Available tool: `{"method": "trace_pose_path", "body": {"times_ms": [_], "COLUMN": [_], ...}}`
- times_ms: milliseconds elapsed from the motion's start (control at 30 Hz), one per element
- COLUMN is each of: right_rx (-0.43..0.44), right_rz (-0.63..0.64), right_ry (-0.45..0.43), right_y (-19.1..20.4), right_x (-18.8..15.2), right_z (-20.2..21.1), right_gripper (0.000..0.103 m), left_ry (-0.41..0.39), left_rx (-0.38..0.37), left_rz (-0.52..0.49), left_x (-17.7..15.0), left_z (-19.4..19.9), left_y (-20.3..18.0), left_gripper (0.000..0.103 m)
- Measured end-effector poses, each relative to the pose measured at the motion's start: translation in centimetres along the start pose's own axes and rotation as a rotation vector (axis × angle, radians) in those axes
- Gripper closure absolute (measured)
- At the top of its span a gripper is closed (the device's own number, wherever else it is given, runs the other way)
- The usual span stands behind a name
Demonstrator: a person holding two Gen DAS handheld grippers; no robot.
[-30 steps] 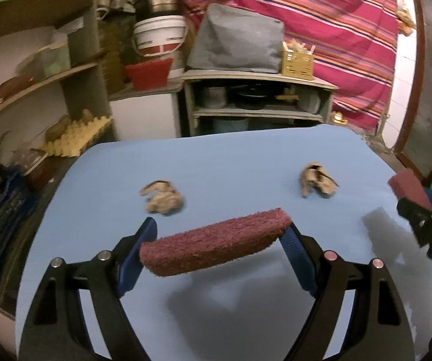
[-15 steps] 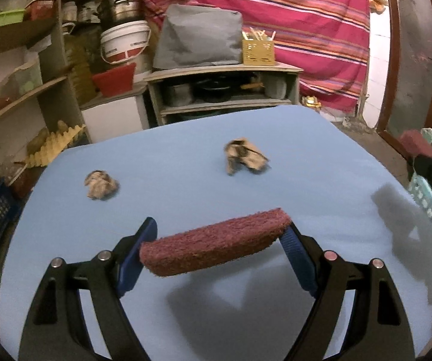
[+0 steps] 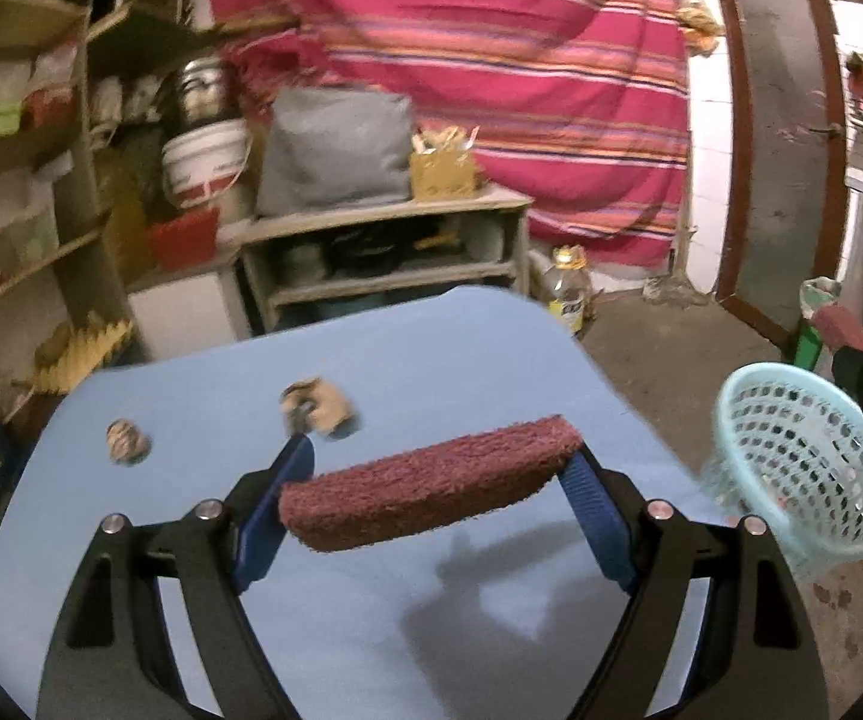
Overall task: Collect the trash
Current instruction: 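Carry both maroon sponges in the left and right tools over the basket, then open the left tool dropping its sponge in the basket while the right tool drops its sponge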
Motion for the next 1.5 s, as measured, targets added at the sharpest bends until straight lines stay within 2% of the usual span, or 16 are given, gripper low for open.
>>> {"method": "trace_pose_path", "body": {"times_ms": [333, 767, 900, 1000, 1100, 1267, 1333, 1400, 1500], "right_rx": [-0.127, -0.216, -0.226, -0.23, -0.196, -0.158, -0.156, -0.152, -0.156], "right_rz": [-0.042, -0.139, -0.181, -0.194, -0.222, -0.257, -0.263, -0.263, -0.259], "right_ry": [0.033, 0.088, 0.102, 0.106, 0.132, 0.149, 0.145, 0.146, 0.151], "right_y": [-7.5, -12.5, -13.7, -14.2, -14.3, -14.3, -14.3, -14.2, -14.2], "right_x": [-2.6, -5.8, -6.7, -6.9, -7.4, -7.4, -7.3, -7.2, -7.3], "right_z": [0.9, 1.6, 1.6, 1.6, 0.2, -1.1, -1.1, -1.0, -1.1], "right_gripper": [0.039, 0.039, 0.039, 0.039, 0.039, 0.039, 0.039, 0.039, 0.039], "left_ry": [-0.016, 0.041, 0.074, 0.113, 0.193, 0.268, 0.264, 0.27, 0.265], "left_rx": [-0.108, -0.263, -0.293, -0.288, -0.278, -0.269, -0.272, -0.282, -0.283], "left_rz": [-0.028, -0.092, -0.104, -0.123, -0.149, -0.152, -0.154, -0.168, -0.189], "left_x": [-1.0, -2.2, -2.6, -3.3, -4.2, -5.1, -5.1, -5.2, -5.3], "left_z": [-0.1, -2.9, -4.2, -5.7, -7.6, -9.4, -9.5, -9.5, -9.4], "left_y": [-10.6, -21.2, -22.9, -23.8, -24.2, -23.7, -23.7, -24.0, -24.3], "left_gripper": [0.022, 0.022, 0.022, 0.022, 0.021, 0.021, 0.02, 0.012, 0.012]}}
Point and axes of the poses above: each gripper's, at about its wrist camera, not at the fingertips, and z roughly against the way its jaws point, y to its left, x to its top, the point moved 3 cm from there along -z, roughly the way its jaws point, and after that the axes turned 15 degrees about z, right-handed, at the moved point
